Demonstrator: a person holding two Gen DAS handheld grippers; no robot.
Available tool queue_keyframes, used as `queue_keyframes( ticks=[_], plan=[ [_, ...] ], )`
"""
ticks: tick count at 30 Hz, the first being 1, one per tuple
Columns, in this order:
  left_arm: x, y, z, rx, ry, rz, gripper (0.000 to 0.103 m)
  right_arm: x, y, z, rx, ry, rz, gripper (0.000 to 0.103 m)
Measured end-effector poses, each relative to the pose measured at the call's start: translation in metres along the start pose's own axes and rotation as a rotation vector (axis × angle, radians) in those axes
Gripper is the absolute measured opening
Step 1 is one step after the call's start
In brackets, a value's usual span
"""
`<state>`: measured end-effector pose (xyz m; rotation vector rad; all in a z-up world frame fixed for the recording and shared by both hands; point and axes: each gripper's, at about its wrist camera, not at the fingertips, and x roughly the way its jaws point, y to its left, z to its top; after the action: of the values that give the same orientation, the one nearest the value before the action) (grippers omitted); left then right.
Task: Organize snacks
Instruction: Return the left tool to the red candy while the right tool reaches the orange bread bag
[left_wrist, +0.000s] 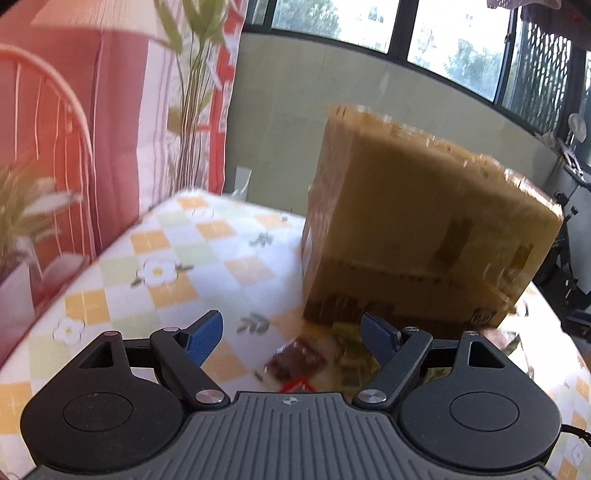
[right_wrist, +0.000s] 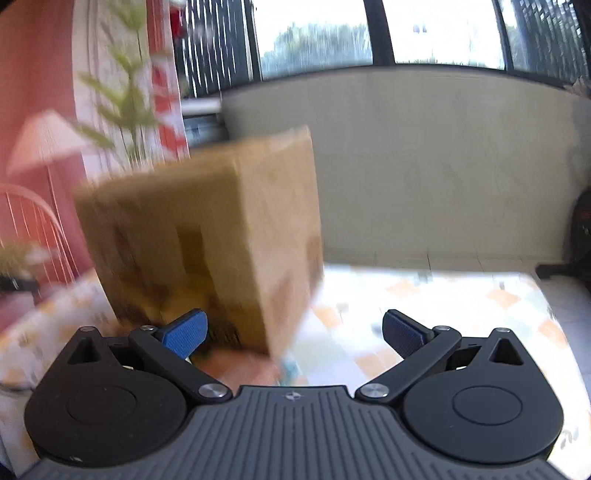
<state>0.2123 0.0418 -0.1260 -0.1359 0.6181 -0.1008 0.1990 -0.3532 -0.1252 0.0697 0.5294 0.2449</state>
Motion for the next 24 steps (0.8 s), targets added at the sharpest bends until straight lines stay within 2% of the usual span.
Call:
queue_keyframes(
  ticks=[3, 6, 11, 14, 21, 24],
  plan=[
    [0.004, 0.001, -0.008, -0.004, 0.025, 0.006, 0.083, 0.011, 0.0, -0.013, 0.04, 0.063, 0.01, 0.092],
    [0.008, 0.002, -0.014, -0.009, 0.042, 0.001, 0.083, 0.019, 0.007, -0.018, 0.074, 0.085, 0.041, 0.091],
    [0.014, 0.0, -0.019, 0.007, 0.06, -0.003, 0.083, 0.042, 0.034, -0.015, 0.058, 0.127, 0.088, 0.091],
    [0.018, 0.001, -0.022, 0.013, 0.067, -0.006, 0.083, 0.058, 0.048, -0.014, 0.069, 0.154, 0.065, 0.09],
    [0.027, 0.007, -0.028, 0.006, 0.107, -0.005, 0.083, 0.09, 0.062, -0.015, 0.066, 0.252, -0.046, 0.091],
    [0.027, 0.005, -0.028, 0.017, 0.112, -0.013, 0.083, 0.087, 0.067, -0.015, 0.037, 0.255, -0.073, 0.08]
  ],
)
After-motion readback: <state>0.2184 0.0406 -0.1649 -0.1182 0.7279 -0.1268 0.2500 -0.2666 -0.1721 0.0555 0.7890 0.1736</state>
